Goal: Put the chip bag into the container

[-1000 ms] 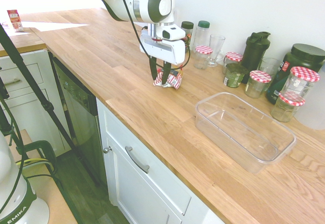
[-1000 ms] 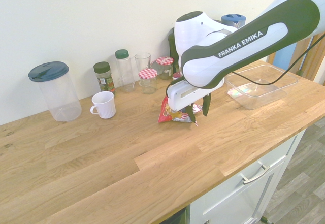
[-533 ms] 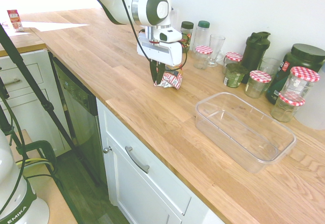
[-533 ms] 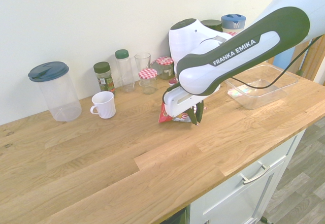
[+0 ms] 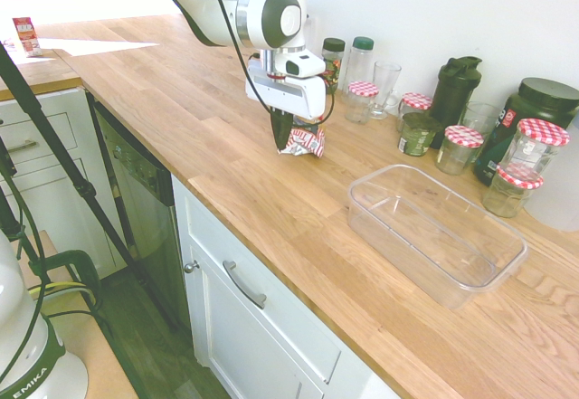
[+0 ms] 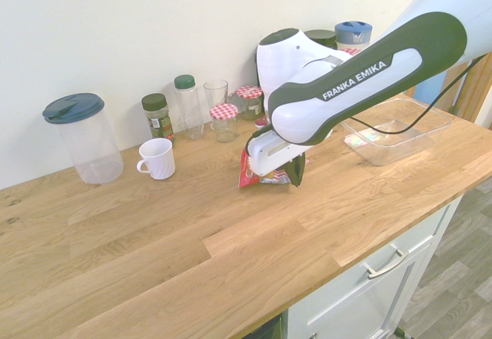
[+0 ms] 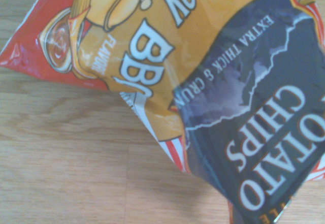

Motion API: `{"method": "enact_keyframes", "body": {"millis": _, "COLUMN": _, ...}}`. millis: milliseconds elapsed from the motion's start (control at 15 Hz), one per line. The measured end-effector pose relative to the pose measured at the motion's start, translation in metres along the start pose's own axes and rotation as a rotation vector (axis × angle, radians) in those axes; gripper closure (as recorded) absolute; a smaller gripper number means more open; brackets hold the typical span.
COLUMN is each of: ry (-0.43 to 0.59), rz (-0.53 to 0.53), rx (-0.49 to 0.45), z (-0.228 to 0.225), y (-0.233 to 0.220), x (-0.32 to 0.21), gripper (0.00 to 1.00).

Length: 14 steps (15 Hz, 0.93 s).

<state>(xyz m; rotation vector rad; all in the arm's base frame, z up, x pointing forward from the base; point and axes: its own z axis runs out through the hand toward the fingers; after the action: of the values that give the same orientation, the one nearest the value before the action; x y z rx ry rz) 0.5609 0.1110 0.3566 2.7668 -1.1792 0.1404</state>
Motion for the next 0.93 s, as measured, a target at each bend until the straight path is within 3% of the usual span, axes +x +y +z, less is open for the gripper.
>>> {"method": "enact_keyframes", "body": {"millis": 533, "ry": 0.083, "rz": 0.085, "rx": 0.094, "z": -0.098, "y": 0.055, "x": 0.025, "gripper": 1.0}}
{"method": "enact_keyframes", "body": {"millis": 933, "ry": 0.092, "rz": 0.158, "rx": 0.117, "z": -0.126, "y": 0.093, "x": 0.051, "gripper": 1.0}}
